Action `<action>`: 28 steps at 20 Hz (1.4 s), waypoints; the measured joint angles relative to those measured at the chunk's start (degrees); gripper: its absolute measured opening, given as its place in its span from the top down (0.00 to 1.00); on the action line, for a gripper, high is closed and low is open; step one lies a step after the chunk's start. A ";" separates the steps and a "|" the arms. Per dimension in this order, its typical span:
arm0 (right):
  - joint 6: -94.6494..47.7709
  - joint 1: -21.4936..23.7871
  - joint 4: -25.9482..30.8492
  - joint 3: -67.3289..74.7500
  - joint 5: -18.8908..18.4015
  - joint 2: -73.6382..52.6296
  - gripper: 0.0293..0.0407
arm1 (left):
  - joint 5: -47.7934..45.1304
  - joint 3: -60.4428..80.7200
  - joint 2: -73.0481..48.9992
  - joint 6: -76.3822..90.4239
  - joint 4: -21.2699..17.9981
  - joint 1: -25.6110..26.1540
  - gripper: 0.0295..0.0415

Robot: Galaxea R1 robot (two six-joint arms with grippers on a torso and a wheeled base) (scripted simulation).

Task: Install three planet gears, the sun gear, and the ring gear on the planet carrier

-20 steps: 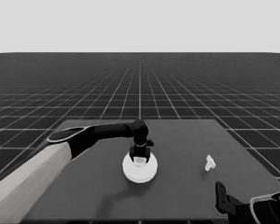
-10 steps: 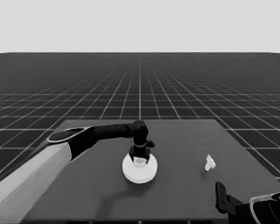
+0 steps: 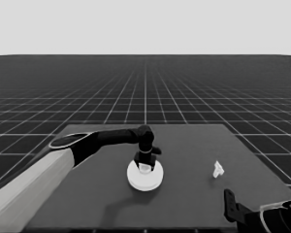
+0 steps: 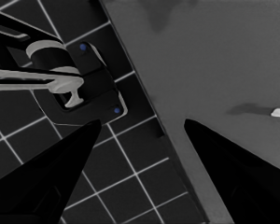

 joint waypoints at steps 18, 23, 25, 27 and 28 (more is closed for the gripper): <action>0.00 0.00 0.00 0.00 0.00 0.00 0.19 | -0.01 -0.01 -0.02 9.00 0.00 0.07 0.56; 0.00 0.00 0.00 0.00 0.00 0.00 0.19 | -0.01 -0.01 -0.02 11.50 0.00 0.07 0.56; 0.00 0.00 0.00 0.00 0.00 0.00 0.19 | -0.01 -0.01 -0.02 12.50 0.01 0.07 0.56; 0.00 0.00 0.00 0.00 0.00 0.00 0.19 | -0.01 -0.01 -0.02 13.50 0.00 0.07 0.56; 0.00 0.00 0.00 0.00 0.00 0.00 0.19 | -0.01 -0.01 -0.02 14.00 0.00 0.07 0.56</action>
